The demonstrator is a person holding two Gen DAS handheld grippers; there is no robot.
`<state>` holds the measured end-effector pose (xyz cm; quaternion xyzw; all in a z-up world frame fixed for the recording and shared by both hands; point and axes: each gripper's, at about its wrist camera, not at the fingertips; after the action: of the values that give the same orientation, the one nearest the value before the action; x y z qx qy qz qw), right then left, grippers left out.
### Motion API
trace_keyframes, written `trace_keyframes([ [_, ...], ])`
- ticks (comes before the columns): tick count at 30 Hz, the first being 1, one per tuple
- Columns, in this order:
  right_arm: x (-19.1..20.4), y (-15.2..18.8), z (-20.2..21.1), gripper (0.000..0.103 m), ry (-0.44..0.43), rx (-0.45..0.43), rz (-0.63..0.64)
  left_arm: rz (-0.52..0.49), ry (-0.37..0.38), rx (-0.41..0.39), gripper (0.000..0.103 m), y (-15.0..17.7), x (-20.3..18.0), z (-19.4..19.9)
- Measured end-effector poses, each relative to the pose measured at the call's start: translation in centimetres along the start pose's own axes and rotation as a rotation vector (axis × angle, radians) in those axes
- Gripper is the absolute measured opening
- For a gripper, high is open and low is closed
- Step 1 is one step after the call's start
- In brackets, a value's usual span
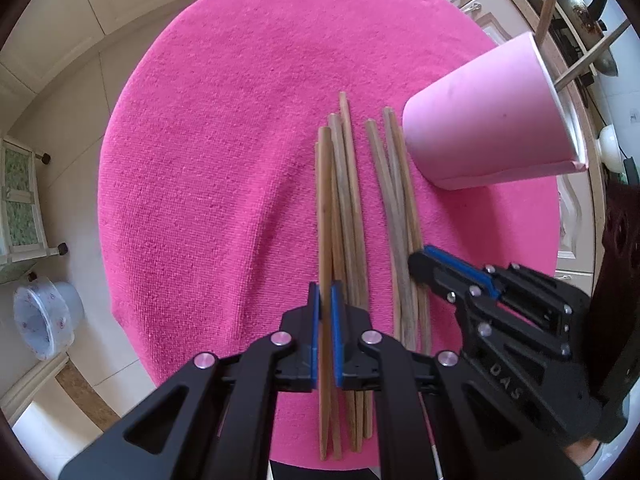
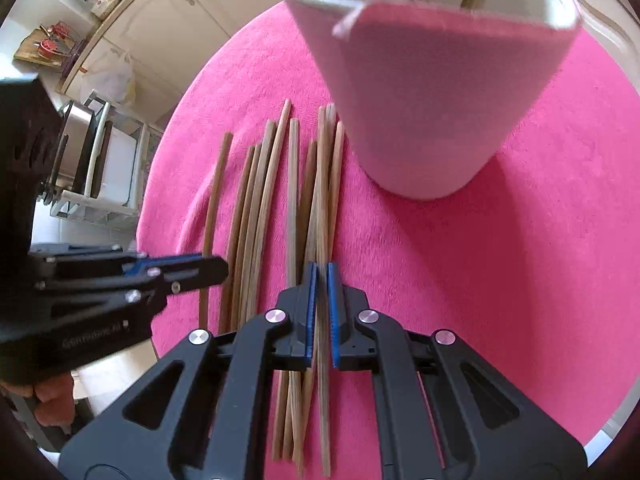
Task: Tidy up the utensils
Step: 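Lift the chopstick with the right tool while the left tool lifts its own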
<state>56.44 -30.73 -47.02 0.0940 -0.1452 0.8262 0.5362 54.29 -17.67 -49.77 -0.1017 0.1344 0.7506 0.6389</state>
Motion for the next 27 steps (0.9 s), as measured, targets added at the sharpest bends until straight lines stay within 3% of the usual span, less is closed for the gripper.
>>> trace_keyframes([
  [11,-0.3,0.5,1.8,0.006,-0.022,-0.019,0.005,-0.063,0.020,-0.050,0.006,0.3,-0.6,2.9],
  [22,0.0,3.3,8.3,0.006,-0.059,-0.193,0.007,-0.237,0.058,-0.233,0.006,1.4,-3.8,8.6],
  [27,0.0,3.9,10.3,0.006,-0.068,-0.241,-0.008,-0.307,0.074,-0.274,0.006,2.2,-5.4,9.5],
])
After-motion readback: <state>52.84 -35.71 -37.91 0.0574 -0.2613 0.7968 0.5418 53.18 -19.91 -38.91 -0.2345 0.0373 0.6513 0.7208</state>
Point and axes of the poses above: each gripper's, at about its wrist camera, not at the fingertips, and z roughly against the way its jaws point, x to its left, y to its underside, and after that the axes turned 4 degrees about x, right-handed
